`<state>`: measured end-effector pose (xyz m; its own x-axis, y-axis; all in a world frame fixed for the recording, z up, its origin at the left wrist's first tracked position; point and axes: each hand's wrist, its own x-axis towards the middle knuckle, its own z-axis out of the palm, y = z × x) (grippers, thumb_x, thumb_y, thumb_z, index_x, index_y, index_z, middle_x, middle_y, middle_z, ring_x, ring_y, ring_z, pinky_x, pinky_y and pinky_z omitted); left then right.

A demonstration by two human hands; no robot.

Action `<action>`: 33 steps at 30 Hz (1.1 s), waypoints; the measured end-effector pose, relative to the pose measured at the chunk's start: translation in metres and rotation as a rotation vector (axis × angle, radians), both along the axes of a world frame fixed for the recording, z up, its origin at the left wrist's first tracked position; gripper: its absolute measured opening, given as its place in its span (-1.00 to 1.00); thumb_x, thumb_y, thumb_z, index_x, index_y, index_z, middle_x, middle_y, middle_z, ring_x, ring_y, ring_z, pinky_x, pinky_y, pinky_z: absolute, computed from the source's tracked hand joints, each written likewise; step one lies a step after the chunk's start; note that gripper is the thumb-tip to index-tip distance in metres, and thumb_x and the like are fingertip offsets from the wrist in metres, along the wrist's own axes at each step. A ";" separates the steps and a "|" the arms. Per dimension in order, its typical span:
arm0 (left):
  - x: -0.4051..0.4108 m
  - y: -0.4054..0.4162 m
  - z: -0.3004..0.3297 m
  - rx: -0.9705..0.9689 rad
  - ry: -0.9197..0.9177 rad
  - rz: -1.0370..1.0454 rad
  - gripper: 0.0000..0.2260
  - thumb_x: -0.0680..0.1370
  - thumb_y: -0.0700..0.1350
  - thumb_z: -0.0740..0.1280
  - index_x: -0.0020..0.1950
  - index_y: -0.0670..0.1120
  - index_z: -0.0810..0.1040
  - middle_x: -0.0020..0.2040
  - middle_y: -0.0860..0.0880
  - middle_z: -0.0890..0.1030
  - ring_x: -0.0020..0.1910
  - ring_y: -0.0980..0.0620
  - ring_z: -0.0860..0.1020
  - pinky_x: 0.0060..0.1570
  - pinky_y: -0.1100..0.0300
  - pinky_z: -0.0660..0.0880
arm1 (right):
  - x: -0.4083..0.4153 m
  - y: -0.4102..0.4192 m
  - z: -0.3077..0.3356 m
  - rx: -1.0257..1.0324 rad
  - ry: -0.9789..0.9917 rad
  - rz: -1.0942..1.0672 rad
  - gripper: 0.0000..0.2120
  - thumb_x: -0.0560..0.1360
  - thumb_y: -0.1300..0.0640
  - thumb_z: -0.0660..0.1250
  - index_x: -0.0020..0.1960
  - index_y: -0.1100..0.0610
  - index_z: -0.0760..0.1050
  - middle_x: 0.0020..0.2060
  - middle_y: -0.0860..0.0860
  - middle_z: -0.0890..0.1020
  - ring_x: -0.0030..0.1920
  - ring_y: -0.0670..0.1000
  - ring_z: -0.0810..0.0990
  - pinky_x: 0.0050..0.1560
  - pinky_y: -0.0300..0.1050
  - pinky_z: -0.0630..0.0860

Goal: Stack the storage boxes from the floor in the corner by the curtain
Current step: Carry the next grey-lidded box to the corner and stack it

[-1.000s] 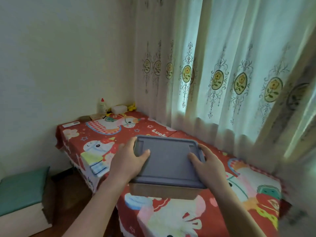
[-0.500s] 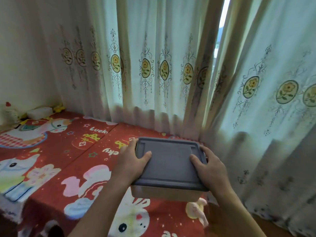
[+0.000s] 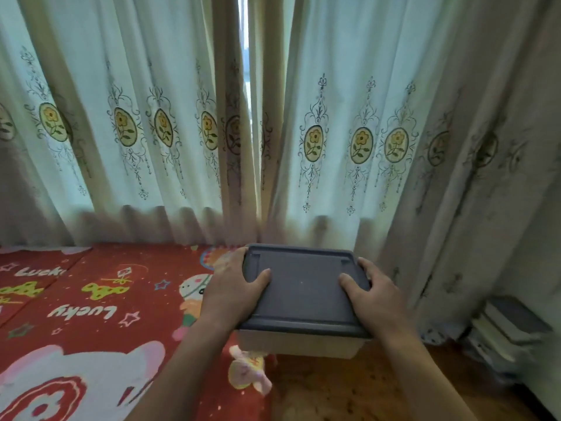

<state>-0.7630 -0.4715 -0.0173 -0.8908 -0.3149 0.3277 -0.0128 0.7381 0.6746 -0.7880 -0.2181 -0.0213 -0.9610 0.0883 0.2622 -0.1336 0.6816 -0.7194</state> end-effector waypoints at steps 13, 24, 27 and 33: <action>-0.076 0.238 -0.010 -0.012 0.010 -0.275 -0.38 0.49 0.30 0.29 0.48 0.10 0.27 0.09 0.03 0.41 -0.02 0.10 0.38 -0.07 0.17 0.34 | -0.002 0.237 0.001 -0.017 0.023 -0.272 -0.41 0.55 -0.22 0.29 0.51 -0.05 0.30 0.28 0.05 0.51 0.19 0.06 0.51 0.02 -0.11 0.47; -0.104 0.391 -0.014 -0.012 -0.037 -0.549 -0.37 0.48 0.34 0.26 0.49 0.17 0.22 0.20 0.00 0.45 -0.05 0.07 0.45 -0.10 0.17 0.41 | 0.029 0.373 -0.004 -0.036 0.056 -0.528 -0.45 0.52 -0.17 0.36 0.46 -0.03 0.40 0.21 -0.03 0.59 0.05 -0.08 0.51 -0.13 -0.37 0.34; -0.113 0.421 -0.015 -0.014 -0.052 -0.611 -0.36 0.47 0.35 0.26 0.50 0.18 0.21 0.21 0.02 0.43 -0.05 0.07 0.48 -0.11 0.18 0.45 | 0.035 0.395 -0.008 -0.039 0.051 -0.594 -0.46 0.53 -0.17 0.35 0.46 -0.03 0.39 0.21 -0.04 0.59 0.09 -0.05 0.53 -0.06 -0.24 0.34; -0.141 0.464 -0.027 0.006 -0.079 -0.730 -0.33 0.47 0.35 0.28 0.51 0.18 0.18 0.19 0.06 0.40 0.00 0.09 0.47 -0.11 0.22 0.45 | 0.026 0.431 -0.016 -0.015 0.005 -0.685 -0.43 0.52 -0.19 0.33 0.47 -0.01 0.39 0.23 0.02 0.59 0.21 0.07 0.55 0.13 -0.08 0.47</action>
<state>-0.9036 -0.0070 -0.0447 -0.8952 0.3661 0.2542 0.4321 0.5732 0.6962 -0.7620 0.2126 -0.0373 -0.6858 0.6794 0.2607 0.3207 0.6038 -0.7298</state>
